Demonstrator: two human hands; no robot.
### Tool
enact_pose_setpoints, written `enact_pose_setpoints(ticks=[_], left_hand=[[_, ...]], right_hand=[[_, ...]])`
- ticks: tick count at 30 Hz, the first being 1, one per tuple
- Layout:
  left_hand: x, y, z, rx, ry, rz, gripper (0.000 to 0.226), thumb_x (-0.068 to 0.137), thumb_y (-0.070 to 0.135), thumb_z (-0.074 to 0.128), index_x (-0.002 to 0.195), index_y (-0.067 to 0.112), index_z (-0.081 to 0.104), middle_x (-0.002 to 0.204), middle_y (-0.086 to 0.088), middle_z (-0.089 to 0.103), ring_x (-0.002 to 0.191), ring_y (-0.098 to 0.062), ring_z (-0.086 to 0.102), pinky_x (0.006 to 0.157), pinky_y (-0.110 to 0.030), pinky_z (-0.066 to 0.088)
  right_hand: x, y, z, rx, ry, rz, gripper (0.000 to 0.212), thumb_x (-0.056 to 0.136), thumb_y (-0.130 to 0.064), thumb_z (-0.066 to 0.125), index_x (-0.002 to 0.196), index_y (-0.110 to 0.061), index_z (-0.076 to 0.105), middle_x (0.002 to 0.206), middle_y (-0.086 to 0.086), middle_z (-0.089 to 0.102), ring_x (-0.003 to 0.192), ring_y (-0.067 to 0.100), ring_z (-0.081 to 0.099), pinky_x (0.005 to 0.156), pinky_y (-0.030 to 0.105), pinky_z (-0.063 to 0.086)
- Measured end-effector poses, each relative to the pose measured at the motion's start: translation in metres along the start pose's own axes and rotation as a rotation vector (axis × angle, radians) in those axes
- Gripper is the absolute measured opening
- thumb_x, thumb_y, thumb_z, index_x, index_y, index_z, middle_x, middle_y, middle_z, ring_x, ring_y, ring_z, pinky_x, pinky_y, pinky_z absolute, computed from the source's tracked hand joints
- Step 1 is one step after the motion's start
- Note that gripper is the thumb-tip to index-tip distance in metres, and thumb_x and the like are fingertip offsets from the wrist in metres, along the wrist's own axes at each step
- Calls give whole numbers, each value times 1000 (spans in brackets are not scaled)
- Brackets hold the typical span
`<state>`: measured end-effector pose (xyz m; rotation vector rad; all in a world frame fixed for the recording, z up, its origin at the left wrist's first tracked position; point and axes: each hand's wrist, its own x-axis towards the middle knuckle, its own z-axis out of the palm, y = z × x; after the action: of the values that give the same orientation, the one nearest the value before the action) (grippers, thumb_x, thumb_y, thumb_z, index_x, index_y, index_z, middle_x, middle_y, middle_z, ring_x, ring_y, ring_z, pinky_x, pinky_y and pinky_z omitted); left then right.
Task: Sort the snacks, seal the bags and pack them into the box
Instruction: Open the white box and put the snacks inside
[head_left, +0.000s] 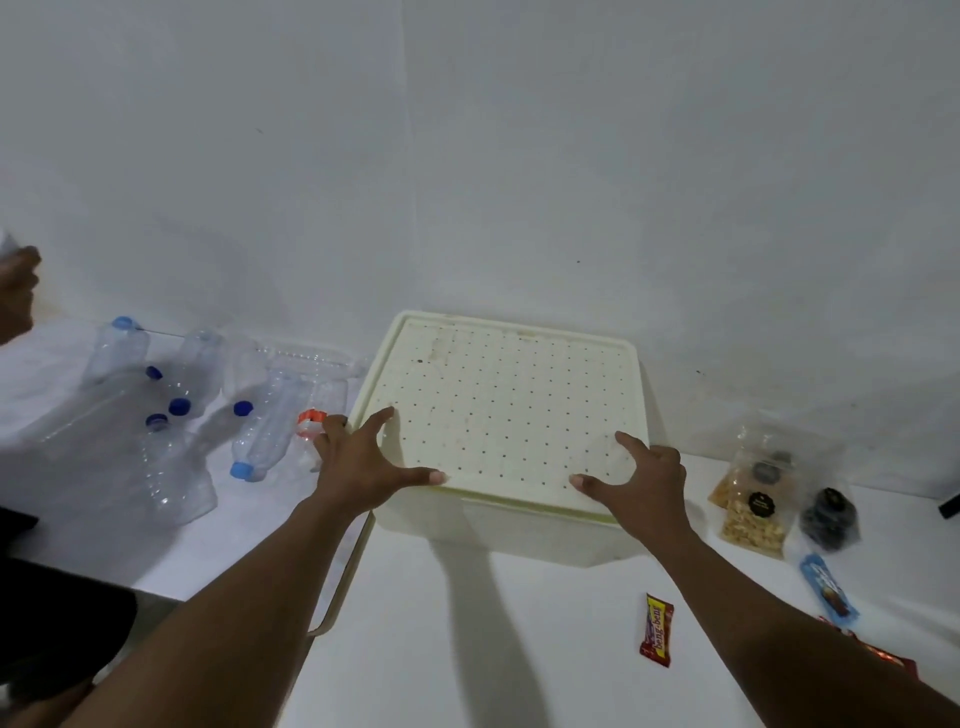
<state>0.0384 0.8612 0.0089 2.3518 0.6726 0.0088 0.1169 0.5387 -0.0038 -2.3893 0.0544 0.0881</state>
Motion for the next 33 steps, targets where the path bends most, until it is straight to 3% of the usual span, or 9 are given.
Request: enact_pose_setpoints(ticks=[4, 8, 12, 23, 33], left_hand=[[-24, -1, -8, -28, 32, 18, 130, 35, 83, 80, 149, 40, 36, 148, -11, 19, 145, -42, 9, 118, -60, 25], [-66, -10, -5, -28, 29, 9, 128, 38, 84, 76, 150, 38, 35, 149, -9, 19, 142, -39, 16, 117, -58, 24], [-119, -25, 8, -67, 49, -65, 121, 42, 89, 71, 147, 39, 40, 137, -9, 27, 135, -36, 22, 115, -52, 29], [-278, -80, 67, 68, 100, -167, 100, 57, 76, 78, 143, 45, 39, 141, -11, 23, 137, -35, 18, 111, -52, 34], [-339, -112, 110, 145, -56, -284, 103, 60, 78, 74, 147, 37, 39, 147, -14, 19, 141, -38, 14, 111, -52, 34]], right_hand=[[-22, 0, -14, 23, 14, -48, 89, 66, -54, 84, 143, -30, 48, 137, 13, 35, 136, 30, 29, 110, 40, 34], [-56, 14, -28, 25, -2, -73, 88, 67, -57, 83, 143, -30, 48, 139, 13, 33, 139, 28, 27, 112, 41, 34], [-98, 35, -33, -7, -54, -80, 87, 69, -57, 81, 143, -27, 48, 141, 14, 34, 138, 28, 29, 112, 38, 32], [-230, 133, -17, -58, -169, -26, 87, 68, -58, 81, 142, -31, 44, 142, 12, 28, 138, 29, 28, 109, 40, 37], [-282, 192, -9, -174, -349, 86, 87, 67, -64, 78, 140, -28, 46, 136, 10, 37, 133, 30, 37, 108, 40, 38]])
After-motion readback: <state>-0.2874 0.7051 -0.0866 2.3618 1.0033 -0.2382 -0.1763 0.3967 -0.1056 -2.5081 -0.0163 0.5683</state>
